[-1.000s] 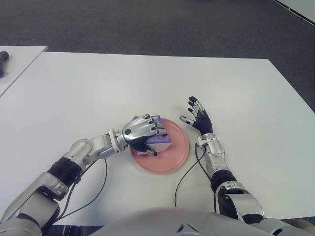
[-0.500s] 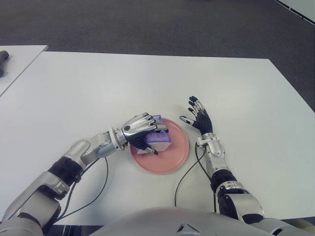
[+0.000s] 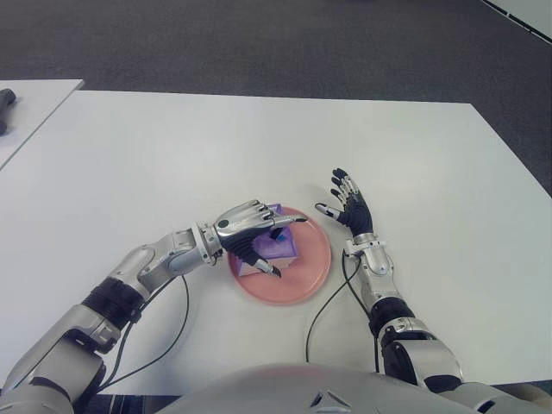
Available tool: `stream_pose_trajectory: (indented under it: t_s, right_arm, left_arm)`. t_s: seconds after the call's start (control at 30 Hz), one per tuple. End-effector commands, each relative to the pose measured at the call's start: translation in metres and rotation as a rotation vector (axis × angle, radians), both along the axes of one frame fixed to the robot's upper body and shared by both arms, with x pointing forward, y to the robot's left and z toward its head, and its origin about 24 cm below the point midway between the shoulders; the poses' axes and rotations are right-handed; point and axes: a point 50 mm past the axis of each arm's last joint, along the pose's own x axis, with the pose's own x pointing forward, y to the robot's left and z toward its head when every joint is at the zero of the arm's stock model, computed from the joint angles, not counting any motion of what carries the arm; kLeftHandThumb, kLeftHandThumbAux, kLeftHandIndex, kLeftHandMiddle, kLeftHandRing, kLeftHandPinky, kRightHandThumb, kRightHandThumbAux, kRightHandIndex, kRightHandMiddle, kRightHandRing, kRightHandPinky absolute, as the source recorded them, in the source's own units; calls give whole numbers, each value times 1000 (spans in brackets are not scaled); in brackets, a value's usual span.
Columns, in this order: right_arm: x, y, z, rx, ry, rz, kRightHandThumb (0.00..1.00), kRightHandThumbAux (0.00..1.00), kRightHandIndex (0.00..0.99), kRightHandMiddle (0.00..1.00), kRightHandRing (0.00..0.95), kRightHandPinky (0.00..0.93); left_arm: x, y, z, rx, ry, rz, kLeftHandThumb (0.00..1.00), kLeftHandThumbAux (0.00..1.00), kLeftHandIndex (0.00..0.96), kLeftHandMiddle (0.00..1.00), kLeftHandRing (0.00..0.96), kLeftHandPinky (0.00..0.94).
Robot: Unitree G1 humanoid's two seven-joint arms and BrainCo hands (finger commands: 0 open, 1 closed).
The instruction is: Put the tissue paper into the plate.
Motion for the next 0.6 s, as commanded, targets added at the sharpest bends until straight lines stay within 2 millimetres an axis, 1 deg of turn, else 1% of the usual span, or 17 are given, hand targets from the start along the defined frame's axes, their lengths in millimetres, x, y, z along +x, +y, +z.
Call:
stream_pose_trajectory:
  t_s: [0.03,0.4,0.47,0.6]
  right_arm:
    - [-25,-1,-32,5,159,-1,0,854,25,5,0,29]
    - [-24,-1,-32,20,165,-1,0,857,25,16,0,44]
    - [-24,-2,-32,23,165,-1,0,857,25,16,0,44]
    - [-24,-2,-32,26,162,4,0,852,22,12,0,39]
  left_arm:
    - [-11,3,-22,105,98,-12,23,399,0,0,0,0]
    - [-9,3,-19,76,72,-10,14,413,0,0,0,0]
    - [-9,3,-19,62,69,-5,13,412,0,0,0,0]
    - [-5,4,-12,-6,58,15,17,403,0,0,0,0]
